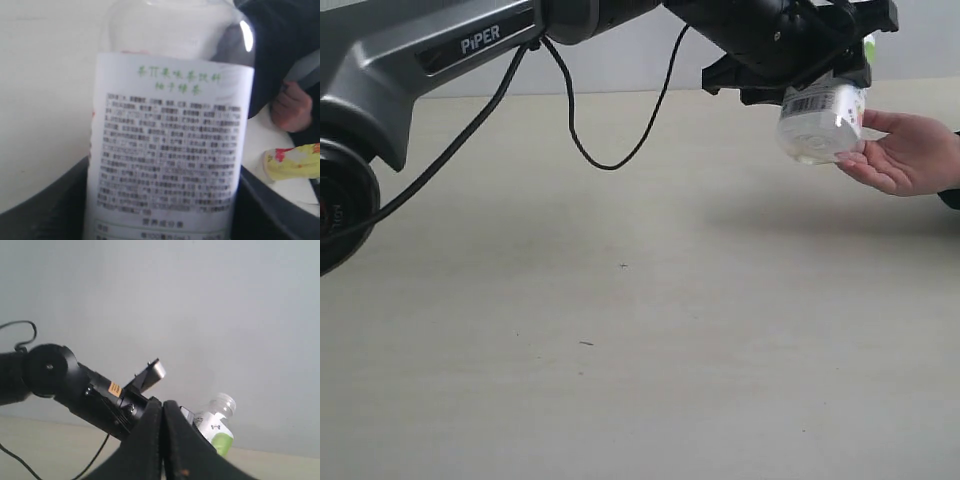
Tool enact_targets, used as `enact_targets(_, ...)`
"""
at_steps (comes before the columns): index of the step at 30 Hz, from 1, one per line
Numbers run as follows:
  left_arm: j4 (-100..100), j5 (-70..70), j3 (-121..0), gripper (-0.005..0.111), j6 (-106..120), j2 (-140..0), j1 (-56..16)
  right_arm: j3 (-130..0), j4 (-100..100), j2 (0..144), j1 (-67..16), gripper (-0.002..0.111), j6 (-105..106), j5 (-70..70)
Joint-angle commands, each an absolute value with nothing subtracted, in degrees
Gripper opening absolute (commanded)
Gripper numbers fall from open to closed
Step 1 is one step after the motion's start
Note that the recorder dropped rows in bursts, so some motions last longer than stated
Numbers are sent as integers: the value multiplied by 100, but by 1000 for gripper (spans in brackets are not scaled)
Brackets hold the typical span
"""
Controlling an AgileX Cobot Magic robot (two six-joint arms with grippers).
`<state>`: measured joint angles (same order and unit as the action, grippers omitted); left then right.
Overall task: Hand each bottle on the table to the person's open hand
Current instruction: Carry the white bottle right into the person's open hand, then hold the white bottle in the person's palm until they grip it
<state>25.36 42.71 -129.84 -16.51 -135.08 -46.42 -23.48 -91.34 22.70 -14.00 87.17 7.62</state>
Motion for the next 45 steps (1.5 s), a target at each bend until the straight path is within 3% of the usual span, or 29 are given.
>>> enact_targets(1, 3151, 3684, -13015, 0, -1696, -13649, -4736, -1939, -9082, 1204, -1400, 0, 8687, 733)
enact_targets(9, 3767, 2982, -13015, 0, -1696, -14104, -4946, -1223, -9082, 0, -1400, 0, 8218, 916)
enact_targets(24, 5627, 2018, -13015, 0, -1663, -14661, -5025, -1027, -9082, 0, -1400, 0, 8218, 1878)
enact_targets(32, 5636, 1918, -13015, 2, -1654, -14796, -4980, -1027, -9082, 0, -1400, 0, 8218, 2008)
enact_targets(35, 5674, 1906, -13015, 13, -1654, -14806, -4987, -1027, -9082, 0, -1400, 0, 8191, 2008)
enact_targets(41, 5674, 1844, -13015, 50, -1654, -14807, -4977, -1027, -9082, 0, -1400, 0, 8191, 2008)
enact_targets(45, 5708, 1810, -13015, 65, -1654, -14807, -4977, -1027, -9082, 0, -1400, 0, 8179, 2008)
